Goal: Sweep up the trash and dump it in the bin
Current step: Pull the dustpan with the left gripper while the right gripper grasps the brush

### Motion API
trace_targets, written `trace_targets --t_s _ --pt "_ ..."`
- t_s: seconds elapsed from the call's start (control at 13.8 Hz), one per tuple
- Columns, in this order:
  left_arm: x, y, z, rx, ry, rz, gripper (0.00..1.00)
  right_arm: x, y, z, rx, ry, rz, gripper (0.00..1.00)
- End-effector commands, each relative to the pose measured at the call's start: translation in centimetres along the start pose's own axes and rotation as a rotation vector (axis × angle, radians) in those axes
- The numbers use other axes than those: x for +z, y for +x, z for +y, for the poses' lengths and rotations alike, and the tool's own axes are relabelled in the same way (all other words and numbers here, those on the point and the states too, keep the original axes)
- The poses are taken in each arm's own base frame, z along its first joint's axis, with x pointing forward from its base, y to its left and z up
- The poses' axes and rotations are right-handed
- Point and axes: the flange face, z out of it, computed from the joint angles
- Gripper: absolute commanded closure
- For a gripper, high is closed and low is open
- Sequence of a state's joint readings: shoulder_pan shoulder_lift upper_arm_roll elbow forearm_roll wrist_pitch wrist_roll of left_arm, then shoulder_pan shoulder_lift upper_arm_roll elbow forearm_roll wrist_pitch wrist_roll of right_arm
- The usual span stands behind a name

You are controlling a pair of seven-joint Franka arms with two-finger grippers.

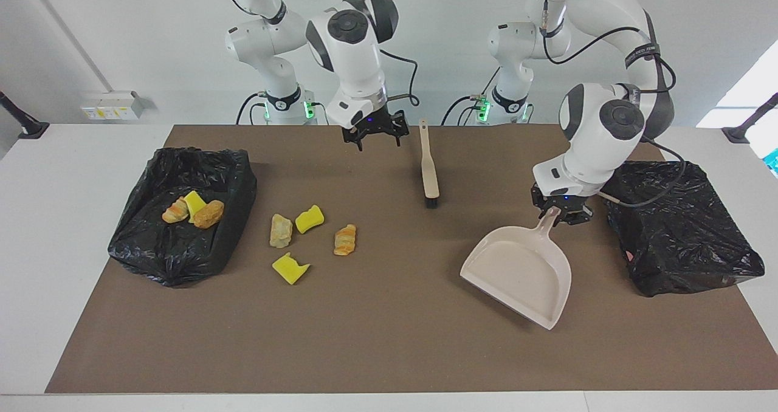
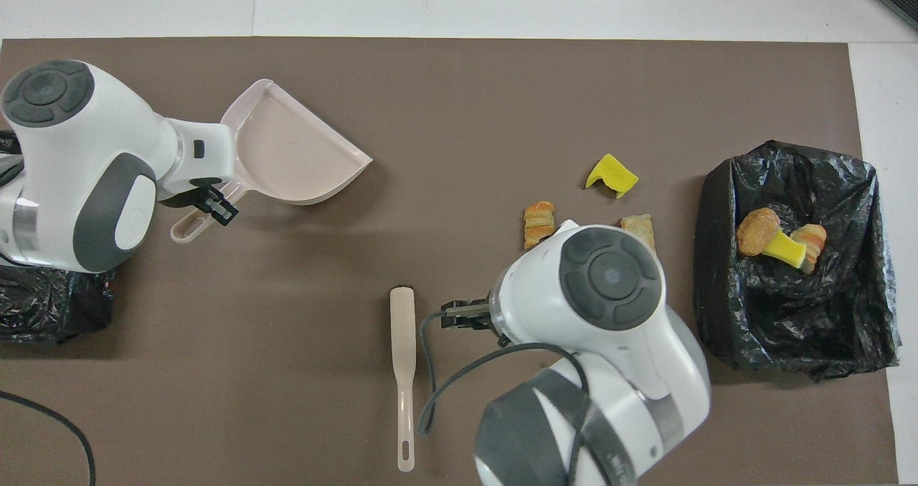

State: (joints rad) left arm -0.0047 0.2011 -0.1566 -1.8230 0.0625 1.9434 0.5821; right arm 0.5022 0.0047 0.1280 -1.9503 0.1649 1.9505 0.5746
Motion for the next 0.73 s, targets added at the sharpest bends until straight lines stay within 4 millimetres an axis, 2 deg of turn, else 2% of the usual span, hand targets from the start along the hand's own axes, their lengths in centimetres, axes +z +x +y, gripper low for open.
trace_targets --t_s 0.0,0.15,0.29,0.44,0.51,0.65 --pt "-0.2 -3.1 -1.2 0.130 0.018 -0.004 1.00 1.3 -2.7 -2.2 0.045 -0.043 0.031 0.00" --pt "-0.3 -4.2 -2.5 0.208 0.017 -0.004 1.00 3.7 -5.0 -5.1 0.068 -0.085 0.045 0.00" --pt "-0.5 -4.2 -2.9 0.296 0.032 0.010 1.00 5.8 -6.5 -6.8 0.108 -0.074 0.057 0.00" --pt "-0.6 -4.1 -3.2 0.302 0.046 0.024 1.00 8.1 -7.9 -8.7 0.118 -0.080 0.053 0.00" --pt "-0.7 -4.1 -3.4 0.316 0.049 0.027 1.00 9.8 -8.8 -10.0 0.123 -0.087 0.060 0.08" --pt "-0.7 -4.3 -3.7 0.325 0.056 0.033 1.00 12.5 -9.5 -11.2 0.126 -0.107 0.073 0.13"
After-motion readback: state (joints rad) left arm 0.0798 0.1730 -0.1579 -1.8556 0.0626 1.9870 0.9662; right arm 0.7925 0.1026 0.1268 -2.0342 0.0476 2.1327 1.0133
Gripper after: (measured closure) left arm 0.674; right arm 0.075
